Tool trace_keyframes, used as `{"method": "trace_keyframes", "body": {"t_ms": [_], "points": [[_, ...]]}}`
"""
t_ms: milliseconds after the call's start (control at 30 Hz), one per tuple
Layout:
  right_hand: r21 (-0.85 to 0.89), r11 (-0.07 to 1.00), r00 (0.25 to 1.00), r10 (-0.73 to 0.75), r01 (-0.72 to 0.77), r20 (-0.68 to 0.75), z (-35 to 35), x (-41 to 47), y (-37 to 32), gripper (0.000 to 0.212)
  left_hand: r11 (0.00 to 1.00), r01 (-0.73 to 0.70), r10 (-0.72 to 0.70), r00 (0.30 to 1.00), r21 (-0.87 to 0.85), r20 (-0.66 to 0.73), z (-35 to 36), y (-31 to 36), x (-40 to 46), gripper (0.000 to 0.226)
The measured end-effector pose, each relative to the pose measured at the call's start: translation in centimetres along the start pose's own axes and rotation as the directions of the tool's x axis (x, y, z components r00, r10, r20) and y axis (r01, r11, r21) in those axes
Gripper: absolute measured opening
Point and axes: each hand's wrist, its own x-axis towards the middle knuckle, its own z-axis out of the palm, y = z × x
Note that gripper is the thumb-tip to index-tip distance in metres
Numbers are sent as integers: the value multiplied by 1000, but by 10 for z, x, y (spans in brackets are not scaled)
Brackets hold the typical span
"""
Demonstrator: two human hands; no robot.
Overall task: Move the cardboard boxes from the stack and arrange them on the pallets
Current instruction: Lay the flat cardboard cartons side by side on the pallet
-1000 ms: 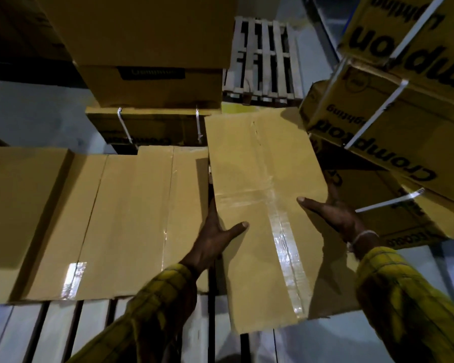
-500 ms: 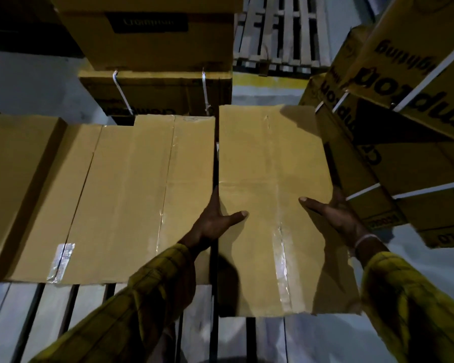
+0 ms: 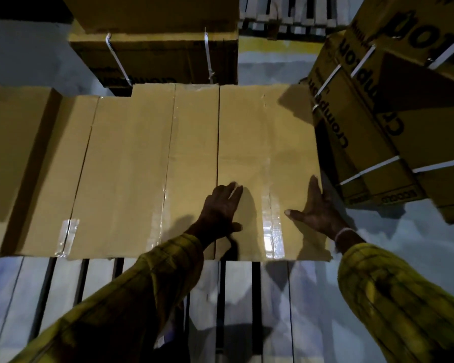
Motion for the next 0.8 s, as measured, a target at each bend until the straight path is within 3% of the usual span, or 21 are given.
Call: {"method": "trace_keyframes", "body": {"t_ms": [133, 267, 467, 600, 800], "points": [[30, 999, 1000, 17, -17, 13, 12, -25, 12, 143, 982, -67, 51, 994, 174, 92, 24, -2, -15, 140], [35, 999, 1000, 17, -16, -16, 22, -28, 17, 144, 991, -18, -2, 989, 136, 145, 35, -2, -18, 152], [-71, 997, 1000, 9, -8, 15, 23, -34, 7, 141, 991, -9, -11, 988, 135, 153, 35, -4, -21, 157], [-254, 967, 1000, -10, 3, -28, 43, -49, 2, 153, 993, -6, -14, 985, 114, 174, 33, -3, -21, 158], [-302, 952, 999, -42, 48, 26, 44, -53, 6, 162, 995, -5, -14, 982, 99, 187, 31, -3, -22, 158]]}}
